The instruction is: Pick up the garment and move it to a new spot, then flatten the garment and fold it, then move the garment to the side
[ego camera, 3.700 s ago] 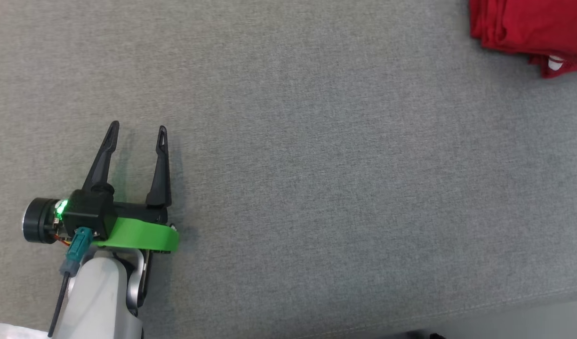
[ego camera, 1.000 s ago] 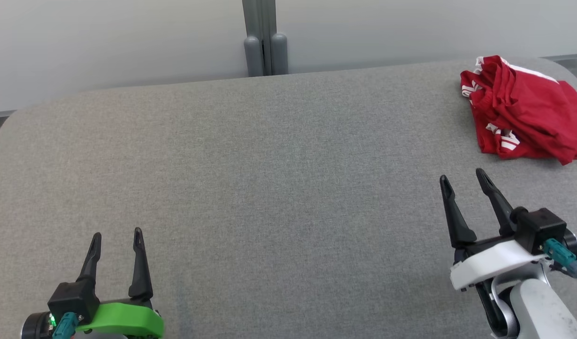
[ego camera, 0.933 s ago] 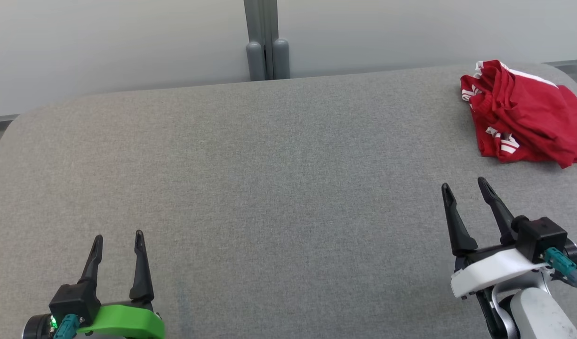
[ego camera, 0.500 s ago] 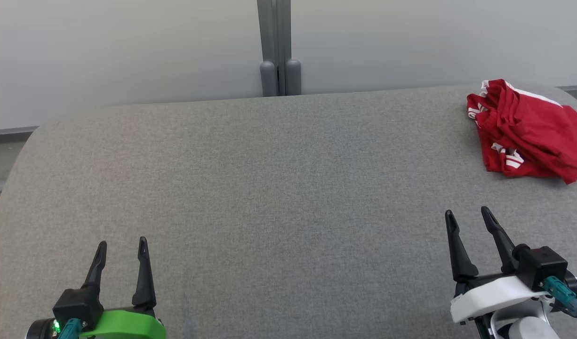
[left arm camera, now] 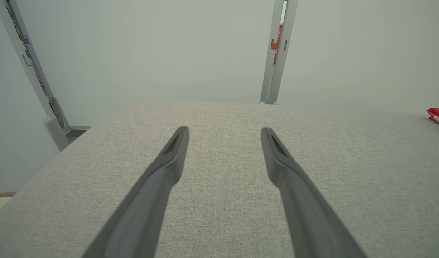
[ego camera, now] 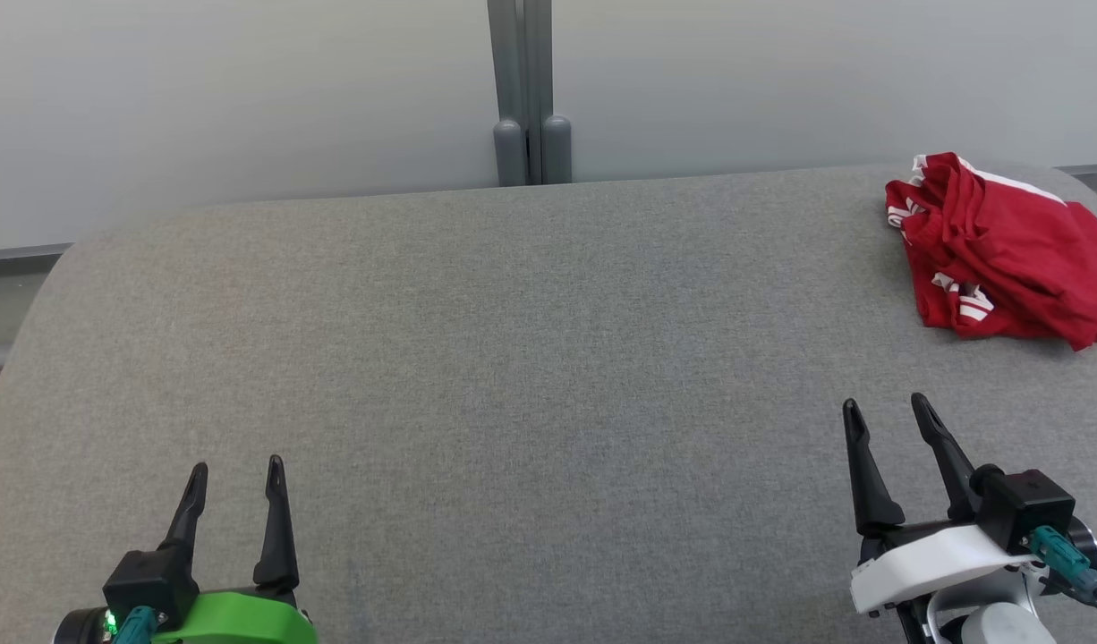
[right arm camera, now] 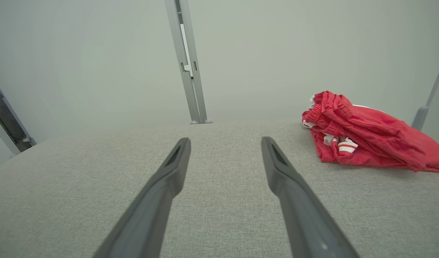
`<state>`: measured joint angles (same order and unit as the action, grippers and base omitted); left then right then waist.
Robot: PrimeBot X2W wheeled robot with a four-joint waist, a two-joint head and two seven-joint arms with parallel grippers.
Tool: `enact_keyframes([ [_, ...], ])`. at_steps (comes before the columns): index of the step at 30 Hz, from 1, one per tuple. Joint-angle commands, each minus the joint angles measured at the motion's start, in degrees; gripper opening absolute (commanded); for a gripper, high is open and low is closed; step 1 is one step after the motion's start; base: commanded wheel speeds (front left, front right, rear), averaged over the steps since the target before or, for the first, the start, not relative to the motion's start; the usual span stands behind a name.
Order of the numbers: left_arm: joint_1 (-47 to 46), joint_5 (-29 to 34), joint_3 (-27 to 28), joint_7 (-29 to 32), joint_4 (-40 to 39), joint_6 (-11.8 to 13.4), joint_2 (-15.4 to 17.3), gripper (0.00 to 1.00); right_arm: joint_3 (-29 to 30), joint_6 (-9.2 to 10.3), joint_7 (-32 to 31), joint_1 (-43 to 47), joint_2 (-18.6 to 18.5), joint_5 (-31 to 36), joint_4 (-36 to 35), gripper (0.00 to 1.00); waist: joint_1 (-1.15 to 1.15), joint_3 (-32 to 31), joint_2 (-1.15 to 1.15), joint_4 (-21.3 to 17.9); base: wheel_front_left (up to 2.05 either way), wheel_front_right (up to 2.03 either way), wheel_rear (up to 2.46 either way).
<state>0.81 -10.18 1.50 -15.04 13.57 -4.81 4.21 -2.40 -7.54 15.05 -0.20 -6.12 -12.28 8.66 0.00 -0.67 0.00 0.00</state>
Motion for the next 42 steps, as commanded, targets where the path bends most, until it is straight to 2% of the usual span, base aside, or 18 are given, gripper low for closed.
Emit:
enact_keyframes([
  [1, -0.17, 0.26, 0.13, -0.16, 0.22, -0.16, -0.1, 1.0, 0.1, 0.11, 0.14, 0.66, 0.05, 0.52, 0.11, 1.0, 0.0, -0.01, 0.0, 0.02, 0.0, 0.0, 0.0],
  [11, -0.16, -0.49, 0.5, -0.16, 0.6, -0.6, -0.34, 1.0, 0.07, 0.11, 0.15, 0.62, 0.26, 0.31, 0.58, 1.0, 0.0, -0.26, 0.0, 0.14, 0.0, 0.0, 0.0],
  [12, -0.02, -0.39, 0.35, 0.02, 0.66, -0.32, -0.27, 0.0, -0.03, 0.0, 0.0, 0.01, 0.18, -0.03, 0.5, 0.0, 0.0, -0.27, 0.0, 0.14, 0.0, 0.0, 0.0],
  [16, 0.16, -0.85, 0.41, 0.59, 2.71, -0.3, -0.55, 0.0, -0.22, 0.0, -0.18, 0.71, 0.48, -0.65, 2.21, 0.0, 0.0, -0.27, 0.0, 0.14, 0.0, 0.0, 0.0],
  [42, -2.35, -26.85, 1.9, 7.29, 1.84, -1.11, -0.76, 0.0, 2.27, 0.02, -6.64, -1.6, 0.99, -26.48, 3.12, 0.0, 0.0, -0.04, 0.0, 0.12, 0.0, 0.0, 0.0],
])
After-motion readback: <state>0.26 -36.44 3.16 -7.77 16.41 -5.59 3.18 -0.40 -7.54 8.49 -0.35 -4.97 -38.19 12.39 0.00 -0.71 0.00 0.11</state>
